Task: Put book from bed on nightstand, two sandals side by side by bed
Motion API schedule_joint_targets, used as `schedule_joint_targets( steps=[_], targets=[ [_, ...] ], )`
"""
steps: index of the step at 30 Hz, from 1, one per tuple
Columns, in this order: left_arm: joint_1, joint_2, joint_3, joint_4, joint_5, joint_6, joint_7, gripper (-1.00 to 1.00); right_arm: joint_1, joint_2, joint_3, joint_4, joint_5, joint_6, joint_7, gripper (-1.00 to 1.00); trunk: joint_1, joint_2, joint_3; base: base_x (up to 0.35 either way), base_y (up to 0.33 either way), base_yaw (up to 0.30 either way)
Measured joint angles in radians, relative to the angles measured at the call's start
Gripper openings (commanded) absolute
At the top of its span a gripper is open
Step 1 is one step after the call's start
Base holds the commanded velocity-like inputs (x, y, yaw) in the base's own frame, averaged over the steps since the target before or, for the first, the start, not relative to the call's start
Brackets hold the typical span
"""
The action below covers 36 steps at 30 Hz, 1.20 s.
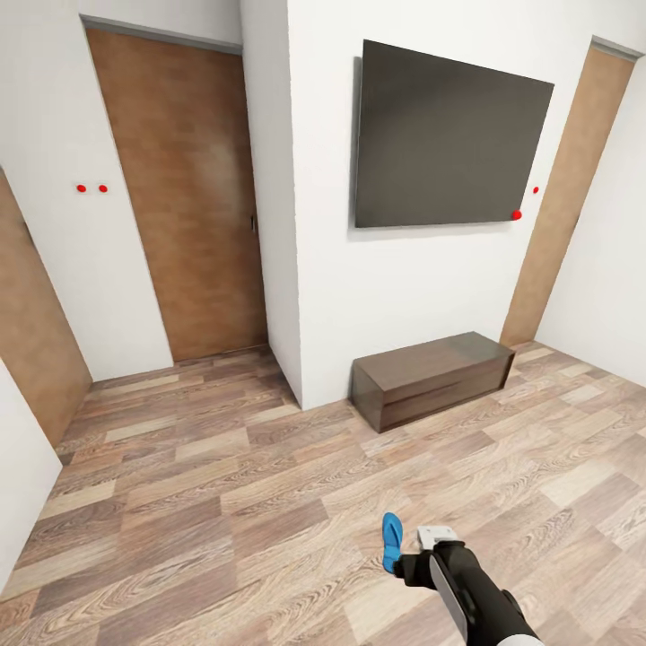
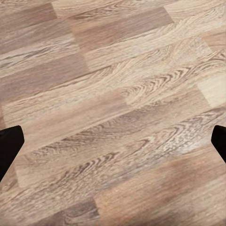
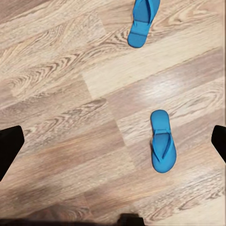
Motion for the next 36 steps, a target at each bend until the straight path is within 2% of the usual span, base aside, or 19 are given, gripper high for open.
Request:
schedule_joint_targets(
  steps=[3, 4, 6, 8, 9, 11, 17, 24, 29, 36],
  targets=[
    [0.0, 0.0, 0.0, 0.0, 0.0, 0.0, 0.0, 1.0, -0.001, -0.006, -0.002, 0.0, 0.0, 0.003, 0.002, 1.0, 0.0, 0.0, 0.0, 0.0, 0.0, 0.002],
    [0.0, -0.001, 0.0, 0.0, 0.0, 0.0, 0.0, 1.0, -0.002, -0.017, -0.003, 0.001, 0.0, 0.005, 0.004, 1.0, 0.0, 0.0, 0.0, 0.0, 0.0, 0.0],
    [0.0, -0.001, 0.0, 0.0, 0.0, 0.0, 0.0, 1.0, -0.012, -0.066, -0.003, 0.001, -0.001, 0.03, 0.007, 1.0, 0.0, 0.0, 0.0, 0.0, 0.0, 0.0],
    [0.0, -0.001, 0.0, -0.001, 0.0, 0.0, 0.0, 1.0, -0.019, -0.096, -0.003, 0.001, -0.004, 0.056, 0.008, 1.0, 0.0, 0.0, 0.0, 0.0, 0.0, 0.0],
    [0.0, -0.001, 0.0, -0.001, 0.0, 0.0, 0.0, 1.0, -0.024, -0.122, -0.003, 0.001, -0.003, 0.089, 0.009, 1.0, 0.0, 0.0, 0.0, 0.0, 0.0, 0.0],
    [0.0, -0.001, 0.0, 0.0, 0.0, 0.0, 0.0, 1.0, -0.027, -0.151, -0.003, 0.001, -0.005, 0.14, 0.01, 1.0, 0.0, 0.0, 0.0, 0.0, 0.0, 0.0],
    [0.0, -0.001, 0.0, -0.001, 0.0, 0.0, 0.0, 1.0, -0.031, -0.176, -0.002, -0.001, -0.005, 0.203, 0.01, 1.0, 0.0, 0.0, 0.0, 0.0, 0.0, 0.0],
    [0.0, 0.0, 0.0, -0.001, 0.0, 0.0, 0.0, 1.0, -0.031, -0.198, -0.002, -0.005, -0.002, 0.214, 0.01, 1.0, 0.0, 0.0, 0.0, 0.0, 0.0, 0.0],
    [0.0, 0.0, 0.0, -0.002, 0.0, 0.0, 0.0, 1.0, -0.031, -0.229, -0.002, -0.006, -0.005, 0.216, 0.011, 1.0, 0.0, 0.0, 0.0, 0.0, 0.0, 0.0],
    [0.0, 0.0, 0.0, -0.002, 0.0, 0.0, 0.0, 1.0, -0.031, -0.237, -0.002, -0.005, -0.008, 0.216, 0.011, 1.0, 0.0, 0.0, 0.0, 0.0, 0.0, 0.0]
  ],
)
